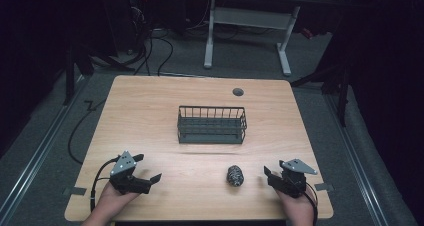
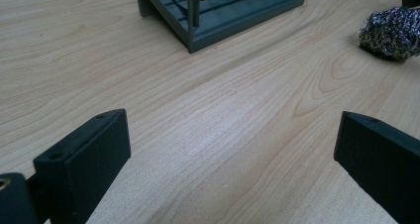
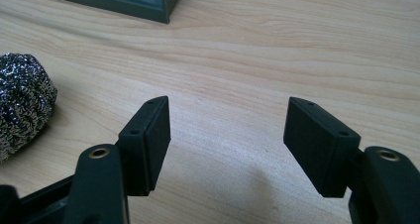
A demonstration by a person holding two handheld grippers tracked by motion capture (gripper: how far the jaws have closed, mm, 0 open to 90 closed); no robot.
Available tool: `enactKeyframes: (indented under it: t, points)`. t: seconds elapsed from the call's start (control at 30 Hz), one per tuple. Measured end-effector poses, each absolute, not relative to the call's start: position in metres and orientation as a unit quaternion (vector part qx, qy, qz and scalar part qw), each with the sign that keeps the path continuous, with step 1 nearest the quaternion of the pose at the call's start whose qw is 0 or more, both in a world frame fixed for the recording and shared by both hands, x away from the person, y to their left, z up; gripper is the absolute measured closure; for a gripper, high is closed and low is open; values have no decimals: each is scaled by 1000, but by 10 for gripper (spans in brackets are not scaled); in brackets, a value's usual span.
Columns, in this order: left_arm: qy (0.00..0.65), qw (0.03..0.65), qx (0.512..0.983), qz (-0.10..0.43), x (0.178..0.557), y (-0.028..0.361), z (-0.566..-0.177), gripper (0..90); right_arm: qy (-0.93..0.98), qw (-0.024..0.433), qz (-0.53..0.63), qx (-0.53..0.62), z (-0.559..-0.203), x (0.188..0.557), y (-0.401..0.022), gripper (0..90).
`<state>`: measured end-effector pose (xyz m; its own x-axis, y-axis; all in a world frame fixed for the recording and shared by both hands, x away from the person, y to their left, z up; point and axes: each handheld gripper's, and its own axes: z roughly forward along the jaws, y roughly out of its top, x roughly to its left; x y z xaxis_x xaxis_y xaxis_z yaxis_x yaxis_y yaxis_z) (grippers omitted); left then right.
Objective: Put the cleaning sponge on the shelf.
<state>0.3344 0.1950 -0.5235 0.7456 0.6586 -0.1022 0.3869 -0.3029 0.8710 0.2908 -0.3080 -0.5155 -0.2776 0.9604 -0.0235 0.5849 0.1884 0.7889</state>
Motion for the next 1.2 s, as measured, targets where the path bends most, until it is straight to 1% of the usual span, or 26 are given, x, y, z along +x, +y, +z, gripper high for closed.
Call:
enactKeyframes:
  t: [0.5, 0.6, 0.67, 0.7, 0.87, 1.07, 1.2]
  points:
    - [329, 489, 796, 138, 335, 193, -524, 19, 718, 257, 368, 532, -513, 288, -303, 341]
    - [329, 488, 797, 137, 335, 194, -524, 19, 717, 258, 376, 528, -512, 287, -301, 356]
    - [328, 489, 796, 137, 335, 194, -524, 19, 716, 255, 379, 528, -510, 287, -300, 386]
    - [328, 489, 796, 137, 335, 194, -524, 19, 716, 254, 379, 528, -509, 287, -299, 405]
    - [327, 490, 796, 136, 335, 194, -524, 19, 712, 234, 397, 530, -502, 284, -296, 568]
    - [327, 490, 797, 135, 336, 194, -524, 20, 716, 229, 413, 514, -494, 278, -283, 794]
    - [326, 490, 797, 135, 336, 194, -524, 21, 722, 218, 421, 504, -494, 277, -275, 897]
